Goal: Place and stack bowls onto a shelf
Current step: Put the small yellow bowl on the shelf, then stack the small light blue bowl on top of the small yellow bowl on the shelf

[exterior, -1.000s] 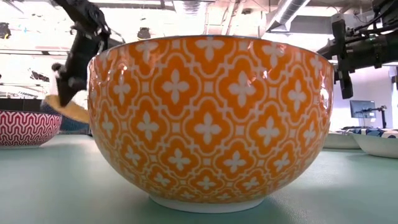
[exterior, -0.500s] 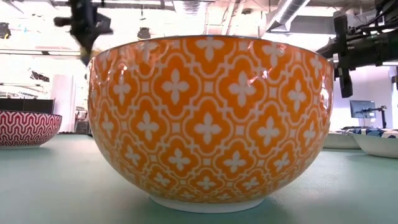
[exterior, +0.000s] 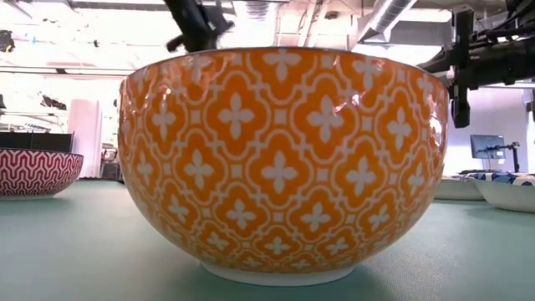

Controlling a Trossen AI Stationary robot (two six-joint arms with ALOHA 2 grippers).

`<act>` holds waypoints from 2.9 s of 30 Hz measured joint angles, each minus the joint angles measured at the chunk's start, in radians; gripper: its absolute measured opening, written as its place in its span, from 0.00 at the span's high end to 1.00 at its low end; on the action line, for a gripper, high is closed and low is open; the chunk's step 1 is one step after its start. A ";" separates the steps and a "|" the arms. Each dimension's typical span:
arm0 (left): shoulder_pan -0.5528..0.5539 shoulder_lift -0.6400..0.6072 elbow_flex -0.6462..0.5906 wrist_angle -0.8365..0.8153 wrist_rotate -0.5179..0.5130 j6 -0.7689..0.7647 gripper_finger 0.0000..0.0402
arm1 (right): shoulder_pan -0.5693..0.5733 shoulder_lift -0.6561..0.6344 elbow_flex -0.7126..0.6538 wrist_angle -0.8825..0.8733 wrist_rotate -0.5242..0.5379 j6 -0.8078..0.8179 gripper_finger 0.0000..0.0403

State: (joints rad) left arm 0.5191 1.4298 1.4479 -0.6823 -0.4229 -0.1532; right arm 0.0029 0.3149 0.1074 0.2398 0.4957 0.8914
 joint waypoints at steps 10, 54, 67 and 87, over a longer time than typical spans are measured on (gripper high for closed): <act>0.108 0.317 0.021 -0.006 0.254 0.215 1.00 | 0.010 0.003 0.030 -0.005 0.078 0.023 0.75; -0.131 0.118 0.122 -0.321 0.456 0.154 0.63 | 0.184 1.234 0.897 -0.510 -0.454 -0.247 0.45; -0.670 -0.117 -0.187 -0.199 0.152 -0.331 0.63 | 0.334 1.408 0.951 -0.369 -0.548 -0.160 0.45; -0.892 -0.123 -0.308 -0.159 0.081 -0.512 0.63 | 0.438 1.712 1.362 -0.815 -0.464 0.092 0.51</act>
State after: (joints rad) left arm -0.3729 1.3064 1.1400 -0.8413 -0.3415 -0.6648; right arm 0.4412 2.0267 1.4692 -0.5750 0.0315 0.9832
